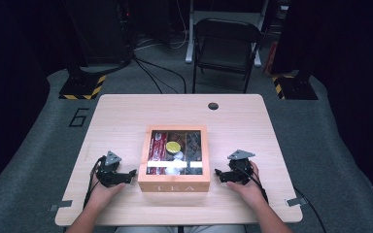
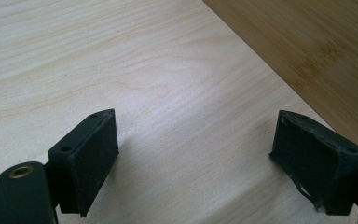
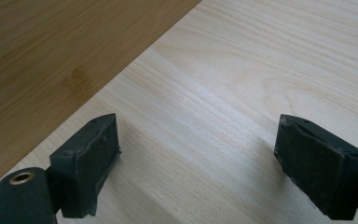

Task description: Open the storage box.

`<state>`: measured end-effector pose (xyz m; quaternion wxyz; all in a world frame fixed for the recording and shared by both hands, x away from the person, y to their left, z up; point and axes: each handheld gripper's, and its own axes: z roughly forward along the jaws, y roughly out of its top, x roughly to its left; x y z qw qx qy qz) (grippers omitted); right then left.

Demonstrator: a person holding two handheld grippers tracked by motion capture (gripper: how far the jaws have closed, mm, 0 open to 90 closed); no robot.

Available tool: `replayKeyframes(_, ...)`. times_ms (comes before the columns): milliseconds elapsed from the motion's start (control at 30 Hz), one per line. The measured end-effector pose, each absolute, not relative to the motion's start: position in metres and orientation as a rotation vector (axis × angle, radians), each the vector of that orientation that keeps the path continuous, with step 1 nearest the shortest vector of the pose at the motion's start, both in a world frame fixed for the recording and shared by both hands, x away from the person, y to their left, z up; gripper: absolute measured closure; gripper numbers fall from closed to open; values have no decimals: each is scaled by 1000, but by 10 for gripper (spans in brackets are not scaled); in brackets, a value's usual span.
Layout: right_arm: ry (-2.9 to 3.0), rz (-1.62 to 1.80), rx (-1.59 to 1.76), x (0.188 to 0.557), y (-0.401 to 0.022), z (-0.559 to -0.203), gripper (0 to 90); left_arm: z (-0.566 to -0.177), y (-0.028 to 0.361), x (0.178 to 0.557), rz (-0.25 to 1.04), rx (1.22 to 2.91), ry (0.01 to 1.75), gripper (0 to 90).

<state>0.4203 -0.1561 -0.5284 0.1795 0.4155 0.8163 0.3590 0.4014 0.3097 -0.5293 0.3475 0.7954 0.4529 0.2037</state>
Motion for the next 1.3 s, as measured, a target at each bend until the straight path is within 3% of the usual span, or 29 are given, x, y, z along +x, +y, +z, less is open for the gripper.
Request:
replayKeyframes(500, 2297, 1014, 1174, 420, -157, -528, 157, -529, 309, 401, 529, 2042, 1191, 156)
replayKeyframes(800, 2270, 1023, 1194, 420, -160, -527, 257, -529, 312, 401, 537, 2019, 1204, 211)
replayKeyframes(1133, 2273, 1010, 1230, 416, -165, -517, 376, -522, 315, 399, 457, 1986, 1234, 335)
replayKeyframes(1300, 2261, 1060, 1252, 413, -167, -511, 403, -515, 313, 394, 410, 1960, 1207, 352)
